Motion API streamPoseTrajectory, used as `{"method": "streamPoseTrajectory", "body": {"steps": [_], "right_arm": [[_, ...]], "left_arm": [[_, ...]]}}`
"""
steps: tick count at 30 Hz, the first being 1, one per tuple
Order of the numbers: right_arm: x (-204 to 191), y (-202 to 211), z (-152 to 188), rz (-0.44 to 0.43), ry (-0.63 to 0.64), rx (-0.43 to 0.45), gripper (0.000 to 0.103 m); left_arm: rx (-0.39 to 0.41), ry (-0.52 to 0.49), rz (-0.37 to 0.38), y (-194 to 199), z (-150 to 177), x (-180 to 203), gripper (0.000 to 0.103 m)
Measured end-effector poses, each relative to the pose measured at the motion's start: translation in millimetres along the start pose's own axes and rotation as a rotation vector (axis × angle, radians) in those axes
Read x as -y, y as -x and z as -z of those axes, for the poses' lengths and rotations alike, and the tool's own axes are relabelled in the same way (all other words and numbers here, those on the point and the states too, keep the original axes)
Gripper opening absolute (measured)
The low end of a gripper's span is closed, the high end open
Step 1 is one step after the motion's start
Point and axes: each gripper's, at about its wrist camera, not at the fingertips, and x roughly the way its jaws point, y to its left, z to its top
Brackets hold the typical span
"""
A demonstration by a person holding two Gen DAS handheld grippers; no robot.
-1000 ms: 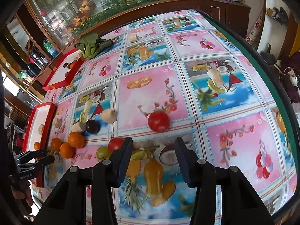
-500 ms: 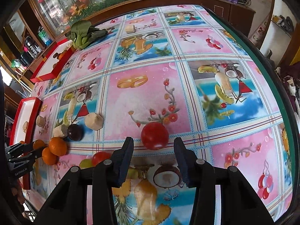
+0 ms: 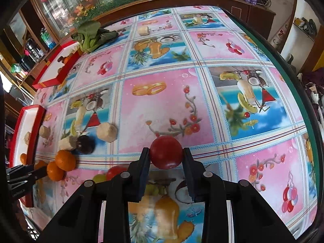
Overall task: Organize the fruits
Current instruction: 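Grasp a red tomato with the right tool while the left tool grasps an orange, then carry the tomato with the right tool into the white tray while the left tool releases the orange there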
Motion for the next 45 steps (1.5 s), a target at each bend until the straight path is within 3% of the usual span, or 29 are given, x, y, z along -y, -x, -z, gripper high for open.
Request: {"method": "streamPoseTrajectory", "body": {"steps": [13,27,35,45], "right_arm": [[-94.3,23.7,39.4,-0.208,0.171,-0.014,0.033],[-170.0,8.0,48.4,-0.31,0.294,-0.071,0.032],[-222.3,2.7,33.7,-0.342,0.372,-0.064,0.032],[-303.0,-26.3,-21.4,-0.39,0.4,-0.066,0.032]], "left_arm": [[0.07,0.126,0.087,44.8,38.2,-29.7,0.033],[0.155,0.216,0.037,89.5,41.6,-92.7,0.033],[0.162,0.236,-0.017,94.2,26.4,-137.0,0.033],[0.131,0.188,-0.031,70.1,-5.7,-163.2,0.033]]}}
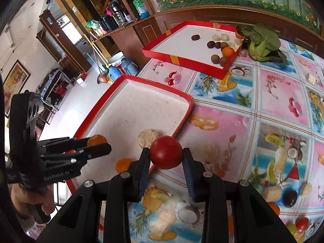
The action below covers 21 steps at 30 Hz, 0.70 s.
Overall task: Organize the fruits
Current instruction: 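Carry the tomato with the right tool into the white tray while the left tool releases the orange there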
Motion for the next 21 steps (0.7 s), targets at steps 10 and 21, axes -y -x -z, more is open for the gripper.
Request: {"method": "streamPoseTrajectory", "body": {"steps": [10,21], "right_arm": [[-10.2,-69.2,-44.8,0.062,-0.009,-0.076,0.032],[-18.2,-98.2,-51.3,0.119,0.048,-0.11,0.033]], "left_arm": [[-0.049,-0.035,0.019,-28.9,-8.4,-10.8,0.033],[-0.054,-0.087,0.056,-36.5,-16.1,-1.3,0.033]]}}
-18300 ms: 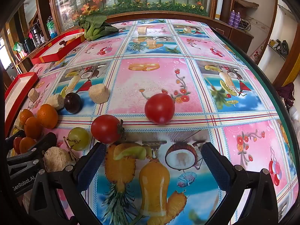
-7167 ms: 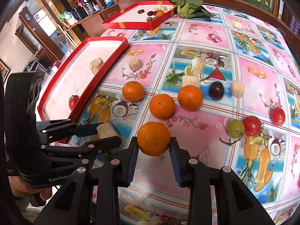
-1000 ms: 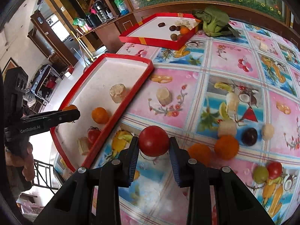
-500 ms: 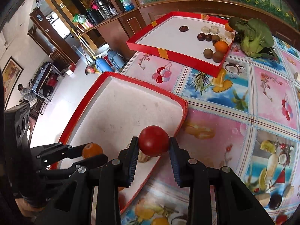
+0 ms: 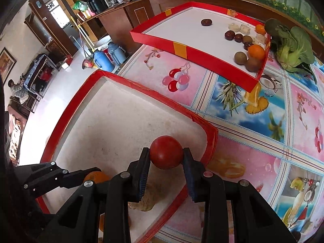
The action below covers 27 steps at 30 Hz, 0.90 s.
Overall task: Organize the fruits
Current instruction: 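Carry the tomato with the right tool into the white tray while the left tool releases the orange there, then move both tools back toward the fruits on the tablecloth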
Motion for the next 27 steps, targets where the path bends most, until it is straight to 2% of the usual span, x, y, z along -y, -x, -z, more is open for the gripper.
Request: {"method": "streamPoseTrajectory", "body": {"steps": [10,11,13,14,21,23,26,27], "right_arm": [[3.3,3.7,0.9,-0.013,-0.021,0.018,0.035],[4.7,6.4,2.1,-0.011,-0.027,0.025,0.042],[8.2,13.6,5.1,-0.023,-0.042,0.043,0.042],[9.1,16.9,6.3,-0.026,-0.045,0.048,0.042],[14.4,53.0,19.8,-0.038,-0.06,0.098,0.045],[16.9,65.5,27.7,-0.043,-0.063,0.115,0.049],[22.0,80.9,42.2,-0.046,-0.071,0.131,0.052],[24.4,86.0,48.1,-0.048,-0.074,0.134,0.055]], "left_arm": [[-0.01,0.017,0.014,0.6,1.6,1.7,0.034],[-0.01,0.021,0.013,1.0,2.2,1.8,0.034],[-0.009,0.029,0.016,1.6,2.8,2.9,0.048],[-0.006,0.033,0.015,2.6,3.2,4.1,0.06],[0.01,0.037,-0.016,11.8,5.4,11.9,0.061],[0.015,0.038,-0.037,15.9,7.3,14.5,0.064],[0.017,0.035,-0.069,21.2,11.4,19.1,0.077],[0.019,0.031,-0.079,22.9,13.1,20.6,0.077]]}}
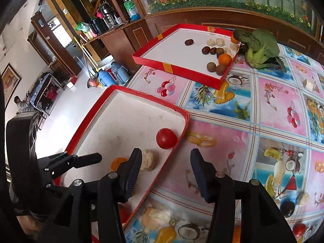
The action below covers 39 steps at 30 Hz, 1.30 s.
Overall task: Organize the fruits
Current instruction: 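Move both tools back toward the fruits on the tablecloth, then grasp a red tomato with the right tool while the left tool grasps an orange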
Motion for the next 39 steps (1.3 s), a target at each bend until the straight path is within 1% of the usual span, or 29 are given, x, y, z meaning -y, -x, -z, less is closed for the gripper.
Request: {"method": "streamPoseTrajectory", "body": {"steps": [7,10,15,17,21,24,27,32,34,39], "right_arm": [[13.3,20.2,37.5,0.034,-0.001,-0.02,0.063],[22.0,33.2,54.7,0.043,-0.012,-0.016,0.067],[51.6,62.9,90.4,0.051,-0.096,0.0,0.069],[67.2,76.7,104.6,0.064,-0.143,0.008,0.069],[97.9,103.3,131.7,0.098,-0.221,0.019,0.069],[114.2,116.9,148.3,0.133,-0.247,0.018,0.069],[128.6,124.1,160.2,0.149,-0.276,0.016,0.069],[145.4,140.4,171.8,0.167,-0.311,0.04,0.069],[153.4,145.6,174.5,0.175,-0.325,0.045,0.069],[172.8,151.9,180.0,0.179,-0.354,0.043,0.068]], "left_arm": [[0.013,0.008,-0.019,16.1,16.6,8.8,0.077],[0.021,0.0,-0.022,23.8,26.3,15.3,0.077],[0.027,-0.048,-0.014,30.8,39.8,36.0,0.077],[0.024,-0.06,0.001,30.8,43.0,45.7,0.077],[0.01,-0.083,0.039,24.1,47.3,69.1,0.077],[-0.008,-0.13,0.057,14.7,49.5,94.5,0.077],[-0.024,-0.171,0.072,7.6,52.0,115.5,0.077],[-0.05,-0.241,0.087,-5.9,55.2,148.3,0.077],[-0.061,-0.253,0.09,-11.8,56.7,157.0,0.077],[-0.075,-0.246,0.092,-25.8,56.8,169.5,0.077]]}}
